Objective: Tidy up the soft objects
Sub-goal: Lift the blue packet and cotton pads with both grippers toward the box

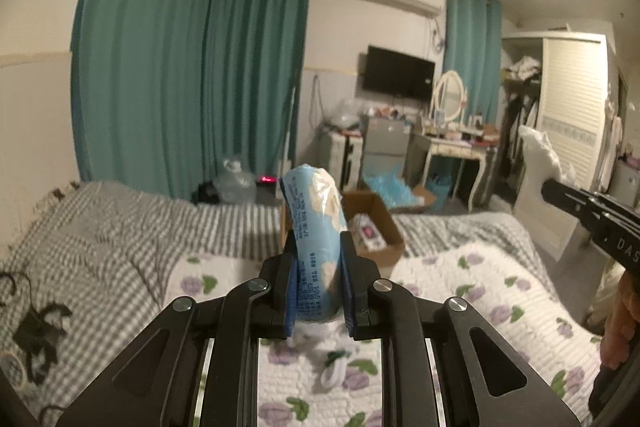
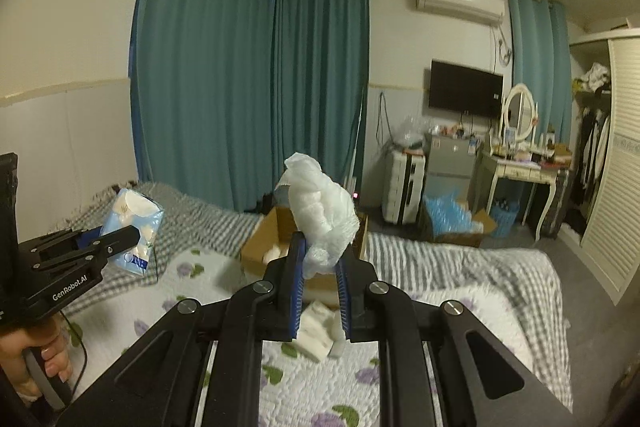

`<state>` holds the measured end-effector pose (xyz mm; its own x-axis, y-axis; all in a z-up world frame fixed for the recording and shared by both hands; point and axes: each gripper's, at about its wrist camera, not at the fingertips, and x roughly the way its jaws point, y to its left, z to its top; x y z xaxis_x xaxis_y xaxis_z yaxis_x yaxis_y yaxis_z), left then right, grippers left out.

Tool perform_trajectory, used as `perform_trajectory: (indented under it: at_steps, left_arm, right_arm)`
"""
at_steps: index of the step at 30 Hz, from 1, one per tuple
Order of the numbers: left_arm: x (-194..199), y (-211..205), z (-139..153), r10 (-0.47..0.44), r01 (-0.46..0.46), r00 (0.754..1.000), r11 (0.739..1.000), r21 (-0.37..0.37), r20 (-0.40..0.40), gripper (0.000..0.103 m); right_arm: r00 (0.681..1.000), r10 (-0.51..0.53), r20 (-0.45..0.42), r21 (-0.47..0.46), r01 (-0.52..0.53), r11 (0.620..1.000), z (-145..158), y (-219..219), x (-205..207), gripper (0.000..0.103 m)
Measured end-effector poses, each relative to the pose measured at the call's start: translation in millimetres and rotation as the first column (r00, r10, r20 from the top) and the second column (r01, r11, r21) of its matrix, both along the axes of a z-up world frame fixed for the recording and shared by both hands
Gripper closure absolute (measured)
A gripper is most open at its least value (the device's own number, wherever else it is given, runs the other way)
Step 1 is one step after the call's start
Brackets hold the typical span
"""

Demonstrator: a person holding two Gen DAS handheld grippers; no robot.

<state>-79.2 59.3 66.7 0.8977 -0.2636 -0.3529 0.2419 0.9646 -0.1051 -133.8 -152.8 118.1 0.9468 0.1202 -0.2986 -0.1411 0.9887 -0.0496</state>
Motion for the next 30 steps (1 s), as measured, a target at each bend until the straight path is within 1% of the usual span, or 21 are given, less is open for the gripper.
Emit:
perform_trajectory:
  at_steps: [8, 16, 25, 30]
  left_arm:
    - [1.7, -8.8, 37.2, -0.020, 0.018, 0.995, 1.000, 0.014, 0.097, 0.086]
    - [23.0, -14.6, 58.6, -0.033, 0.030, 0.987, 0.999, 0.017, 0.160, 0.086]
    - [66.6, -19.7, 61.8, -0.041, 0.038, 0.985, 0.999, 0.019, 0.167, 0.086]
    - [96.6, -21.5, 55.1, -0.034, 0.031, 0.987, 0.999, 0.022, 0.159, 0.086]
  right_arm:
    - [0.995, 0.026, 0.092, -0.028, -0.024, 0.999, 38.5, 5.5, -1.8, 0.089]
    - [0.991, 0.053, 0.122, -0.044, -0.048, 0.998, 47.1, 13.8, 20.6, 0.089]
    - [0.989, 0.059, 0.136, -0.057, -0.052, 0.997, 46.6, 19.1, 69.9, 0.089]
    - [0.990, 0.067, 0.124, -0.067, -0.059, 0.996, 38.9, 19.2, 103.7, 0.089]
